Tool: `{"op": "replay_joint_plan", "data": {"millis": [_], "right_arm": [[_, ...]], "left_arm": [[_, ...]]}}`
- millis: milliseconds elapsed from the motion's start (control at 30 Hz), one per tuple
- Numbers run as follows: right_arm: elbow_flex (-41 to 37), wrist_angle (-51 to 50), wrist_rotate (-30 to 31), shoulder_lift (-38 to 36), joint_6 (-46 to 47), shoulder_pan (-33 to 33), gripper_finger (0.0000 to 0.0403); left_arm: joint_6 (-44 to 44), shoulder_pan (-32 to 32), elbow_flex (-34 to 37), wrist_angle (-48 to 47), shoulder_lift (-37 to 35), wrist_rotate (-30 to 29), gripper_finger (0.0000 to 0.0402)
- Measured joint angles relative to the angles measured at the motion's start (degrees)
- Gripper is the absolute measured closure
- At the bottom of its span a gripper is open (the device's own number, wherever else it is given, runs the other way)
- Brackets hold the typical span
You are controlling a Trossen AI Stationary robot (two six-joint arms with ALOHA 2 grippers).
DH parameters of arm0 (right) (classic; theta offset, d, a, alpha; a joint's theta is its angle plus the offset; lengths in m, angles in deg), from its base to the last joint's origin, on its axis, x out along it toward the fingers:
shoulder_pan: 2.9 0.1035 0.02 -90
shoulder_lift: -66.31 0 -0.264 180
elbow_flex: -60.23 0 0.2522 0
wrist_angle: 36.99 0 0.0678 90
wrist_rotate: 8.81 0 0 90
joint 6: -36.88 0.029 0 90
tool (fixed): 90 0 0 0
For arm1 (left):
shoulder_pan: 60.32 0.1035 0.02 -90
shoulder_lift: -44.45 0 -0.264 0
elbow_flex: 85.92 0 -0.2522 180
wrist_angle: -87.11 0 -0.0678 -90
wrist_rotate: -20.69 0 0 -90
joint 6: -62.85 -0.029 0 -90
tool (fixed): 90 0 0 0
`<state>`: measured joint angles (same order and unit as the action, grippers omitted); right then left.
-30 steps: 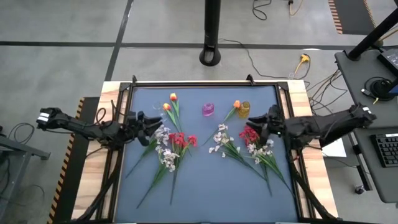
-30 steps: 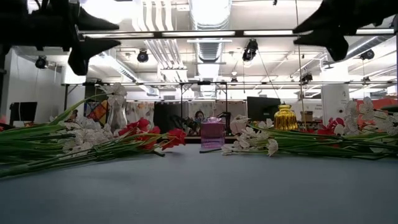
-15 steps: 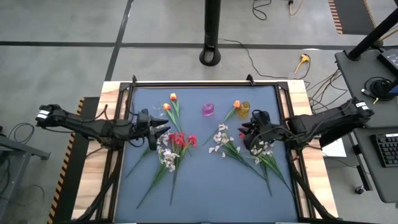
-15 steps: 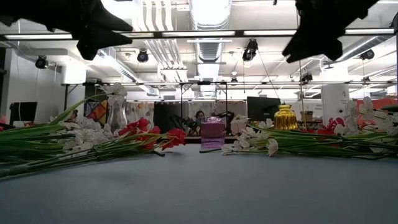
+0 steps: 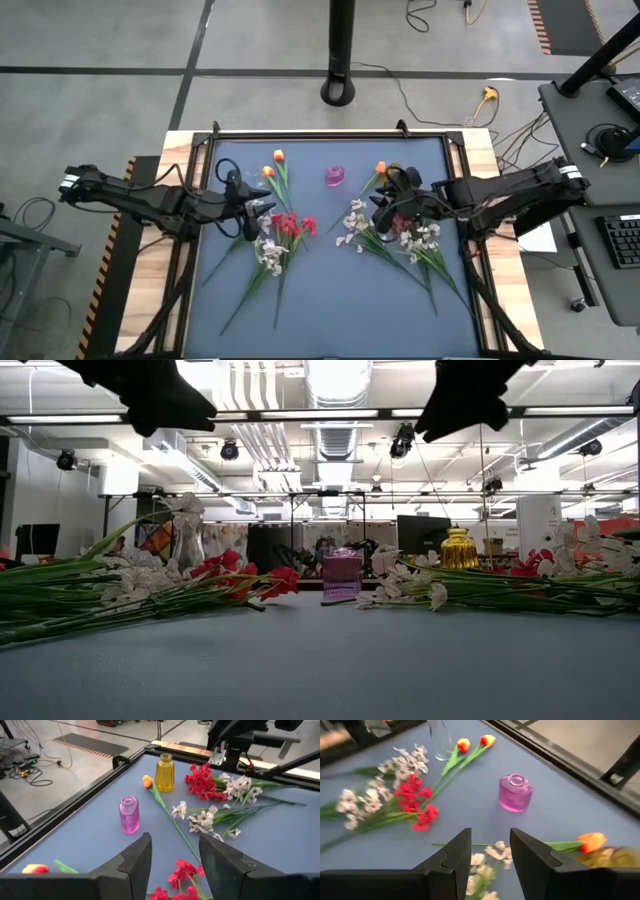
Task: Sort flowers into vase by color
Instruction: Put the white flowers into the pink vase
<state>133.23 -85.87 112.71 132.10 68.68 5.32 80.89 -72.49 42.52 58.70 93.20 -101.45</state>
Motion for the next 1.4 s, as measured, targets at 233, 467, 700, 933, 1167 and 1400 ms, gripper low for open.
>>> {"op": "replay_joint_plan", "data": {"millis": [233, 467, 700, 933, 1167, 1400], "right_arm": [[6.81, -6.64, 0.01, 6.59, -13.47, -2.19, 0.0275], [8.79, -6.03, -6.4, 12.61, -31.4, -2.51, 0.0275], [10.75, -4.3, -8.02, 20.05, -32.98, -2.51, 0.0275], [10.86, 6.62, -14.57, 25.15, -25.86, -2.48, 0.0275], [10.93, 18.87, -17.09, 28.92, -10.2, -1.38, 0.0238], [10.93, 27.03, -17.1, 32.95, 3.03, 2.4, 0.0176]], "left_arm": [[0.34, 0.0, -0.88, -3.17, 0.58, 0.0, 0.0254], [0.58, 0.0, -0.79, -3.49, 0.1, 0.09, 0.0254], [8.14, -0.39, -0.77, -3.39, 0.53, 10.27, 0.0254], [11.84, -3.06, -2.26, -4.24, 2.89, 11.89, 0.0254], [6.42, -3.06, -8.65, -13.97, 3.0, 9.24, 0.0254], [6.7, -3.06, -10.3, -16.28, 3.0, 1.85, 0.0254]]}}
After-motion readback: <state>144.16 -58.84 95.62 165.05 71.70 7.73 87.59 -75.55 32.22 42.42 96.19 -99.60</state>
